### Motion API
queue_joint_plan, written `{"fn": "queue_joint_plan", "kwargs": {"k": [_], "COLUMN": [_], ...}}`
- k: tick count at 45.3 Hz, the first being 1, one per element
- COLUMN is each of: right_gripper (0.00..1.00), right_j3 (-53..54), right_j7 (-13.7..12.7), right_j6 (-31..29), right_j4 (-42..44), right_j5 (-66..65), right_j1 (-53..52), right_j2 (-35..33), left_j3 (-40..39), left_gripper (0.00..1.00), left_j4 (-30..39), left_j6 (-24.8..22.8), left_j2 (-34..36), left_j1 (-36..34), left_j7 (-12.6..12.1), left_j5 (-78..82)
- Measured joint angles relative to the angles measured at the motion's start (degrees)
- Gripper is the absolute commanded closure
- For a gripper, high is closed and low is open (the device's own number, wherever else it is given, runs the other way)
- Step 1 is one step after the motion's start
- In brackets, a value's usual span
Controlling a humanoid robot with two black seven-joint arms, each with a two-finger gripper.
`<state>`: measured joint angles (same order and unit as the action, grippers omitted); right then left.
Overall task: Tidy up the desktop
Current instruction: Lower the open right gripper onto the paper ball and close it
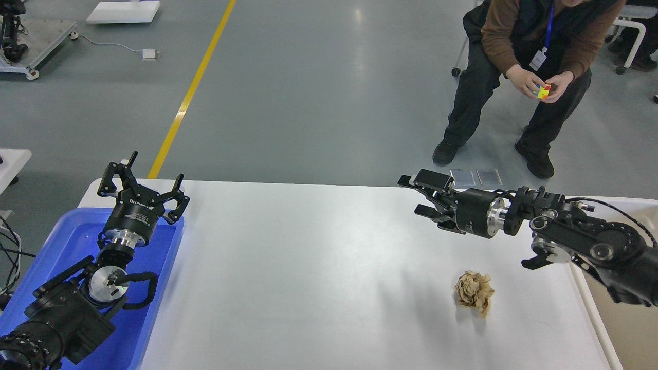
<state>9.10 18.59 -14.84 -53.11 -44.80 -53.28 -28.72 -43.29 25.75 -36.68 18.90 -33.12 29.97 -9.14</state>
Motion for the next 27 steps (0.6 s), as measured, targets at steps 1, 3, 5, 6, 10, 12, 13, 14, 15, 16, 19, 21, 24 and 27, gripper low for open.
{"fn": "queue_joint_plan", "kwargs": {"k": [1,3,5,6,10,12,13,14,15,16,19,21,24,27], "right_gripper": [0.00,0.00,0.00,0.00,0.00,0.00,0.00,0.00,0.00,0.00,0.00,0.00,0.00,0.00], "right_j3": [-0.7,-1.7,-2.9,-3.4,-5.5,-6.7,-7.2,-7.7,-8.5,-9.0,-10.9,-12.4,-14.4,-16.0], "right_j7": [0.0,0.0,0.0,0.0,0.0,0.1,0.1,0.1,0.1,0.1,0.2,0.2,0.2,0.3], "right_j6": [0.0,0.1,0.2,0.3,1.0,1.4,1.6,1.8,2.2,2.4,3.6,4.6,6.1,7.4], "right_j4": [0.0,0.0,0.0,0.0,0.1,0.1,0.1,0.1,0.1,0.1,0.2,0.2,0.3,0.3], "right_j5": [-1.7,-3.8,-6.6,-7.9,-12.8,-15.1,-15.9,-16.7,-17.7,-18.3,-20.0,-20.9,-21.9,-22.7], "right_j1": [-0.3,-0.6,-1.0,-1.1,-1.6,-1.8,-1.8,-1.9,-1.9,-1.9,-2.0,-1.9,-1.9,-1.9], "right_j2": [-0.5,-1.1,-1.8,-2.1,-3.2,-3.6,-3.8,-4.0,-4.2,-4.3,-4.7,-4.9,-5.1,-5.3], "left_j3": [0.0,0.0,0.0,0.0,0.0,0.0,0.0,0.0,0.0,0.0,0.0,0.0,0.0,0.0], "left_gripper": [0.00,0.00,0.00,0.00,0.00,0.00,0.00,0.00,0.00,0.00,0.00,0.00,0.00,0.00], "left_j4": [0.0,0.0,0.0,0.0,0.0,0.0,0.0,0.0,0.0,0.0,0.0,0.0,0.0,0.0], "left_j6": [0.0,0.0,0.0,-0.1,-0.1,-0.1,-0.1,-0.1,-0.1,-0.1,-0.1,-0.1,-0.1,-0.1], "left_j2": [0.0,0.0,0.0,0.0,0.0,0.0,0.0,0.0,0.0,0.0,0.0,0.0,0.0,0.0], "left_j1": [0.0,0.0,0.0,0.0,0.0,0.0,0.0,0.0,0.0,0.0,0.0,0.0,0.0,0.0], "left_j7": [0.0,0.0,0.0,0.0,0.0,0.0,0.0,0.0,0.0,0.0,0.0,0.0,0.0,0.0], "left_j5": [0.0,0.0,0.0,0.0,0.0,0.0,0.0,0.0,0.0,0.0,0.0,0.0,0.0,0.0]}}
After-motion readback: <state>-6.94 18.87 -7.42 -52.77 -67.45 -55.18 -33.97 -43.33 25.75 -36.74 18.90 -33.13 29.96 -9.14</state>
